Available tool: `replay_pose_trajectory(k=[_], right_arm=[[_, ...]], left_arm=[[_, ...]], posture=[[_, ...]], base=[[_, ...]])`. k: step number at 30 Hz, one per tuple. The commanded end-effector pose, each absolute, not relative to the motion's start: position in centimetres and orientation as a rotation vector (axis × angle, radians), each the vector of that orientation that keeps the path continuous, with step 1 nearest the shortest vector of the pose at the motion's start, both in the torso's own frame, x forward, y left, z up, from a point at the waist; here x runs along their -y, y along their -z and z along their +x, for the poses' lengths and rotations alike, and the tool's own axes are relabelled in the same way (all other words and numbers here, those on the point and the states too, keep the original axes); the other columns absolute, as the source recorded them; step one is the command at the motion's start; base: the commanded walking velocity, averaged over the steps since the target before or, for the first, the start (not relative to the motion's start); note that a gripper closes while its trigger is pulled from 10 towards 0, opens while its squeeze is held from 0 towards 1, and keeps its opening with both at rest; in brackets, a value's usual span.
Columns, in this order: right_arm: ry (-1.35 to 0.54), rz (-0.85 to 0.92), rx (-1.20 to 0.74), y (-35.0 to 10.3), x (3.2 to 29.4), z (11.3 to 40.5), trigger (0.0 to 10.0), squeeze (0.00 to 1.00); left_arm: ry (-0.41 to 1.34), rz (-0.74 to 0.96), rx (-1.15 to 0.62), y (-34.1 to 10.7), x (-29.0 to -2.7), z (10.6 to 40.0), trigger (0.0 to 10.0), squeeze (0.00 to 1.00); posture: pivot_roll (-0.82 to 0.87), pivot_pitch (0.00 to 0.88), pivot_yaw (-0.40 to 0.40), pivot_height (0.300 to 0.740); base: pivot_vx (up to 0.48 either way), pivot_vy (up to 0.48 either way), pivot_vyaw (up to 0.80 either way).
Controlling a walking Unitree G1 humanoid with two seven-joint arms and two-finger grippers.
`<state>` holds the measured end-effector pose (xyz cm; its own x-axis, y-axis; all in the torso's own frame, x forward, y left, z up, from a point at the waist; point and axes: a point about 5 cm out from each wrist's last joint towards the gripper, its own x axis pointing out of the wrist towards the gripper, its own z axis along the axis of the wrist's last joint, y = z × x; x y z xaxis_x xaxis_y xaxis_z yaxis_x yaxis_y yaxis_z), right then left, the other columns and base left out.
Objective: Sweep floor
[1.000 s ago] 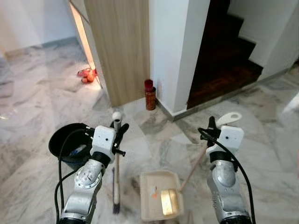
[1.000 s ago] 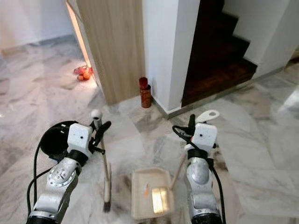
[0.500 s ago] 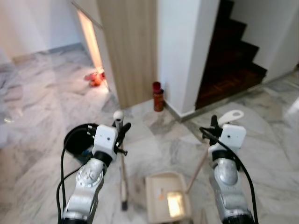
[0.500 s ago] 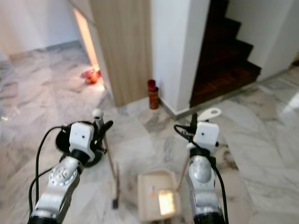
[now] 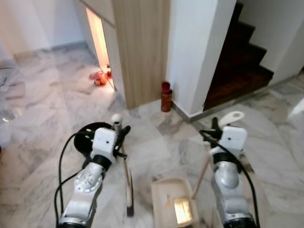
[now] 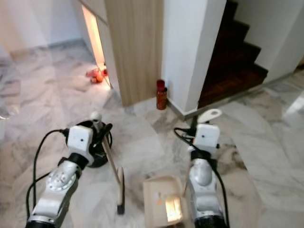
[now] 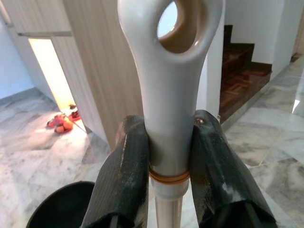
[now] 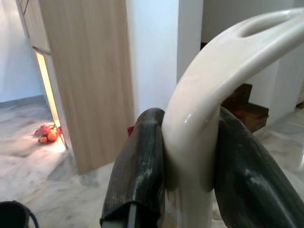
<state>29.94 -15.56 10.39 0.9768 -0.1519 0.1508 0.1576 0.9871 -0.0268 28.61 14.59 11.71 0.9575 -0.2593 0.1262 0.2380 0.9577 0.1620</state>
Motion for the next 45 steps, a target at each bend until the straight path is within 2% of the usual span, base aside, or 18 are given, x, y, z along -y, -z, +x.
replay_pose_trajectory(k=[1, 5, 45], right_arm=[[0.165, -0.021, 0.191, -11.36, 15.75, 30.22, 10.0, 0.00], [0.162, -0.019, 0.193, -11.38, 15.70, 30.24, 10.0, 0.00], [0.150, 0.002, 0.194, -11.59, 15.53, 30.43, 10.0, 0.00]], left_arm=[[0.263, 0.157, 0.196, -12.85, -14.22, 28.79, 10.0, 0.00], [0.262, 0.156, 0.196, -12.85, -14.23, 28.78, 10.0, 0.00], [0.265, 0.165, 0.184, -12.87, -14.29, 28.90, 10.0, 0.00]], posture=[[0.11, 0.006, 0.041, 0.740], [0.12, 0.006, 0.041, 0.740], [0.12, 0.020, 0.046, 0.740]], base=[[0.000, 0.281, 0.56], [0.000, 0.284, 0.62], [0.000, 0.282, 0.00]])
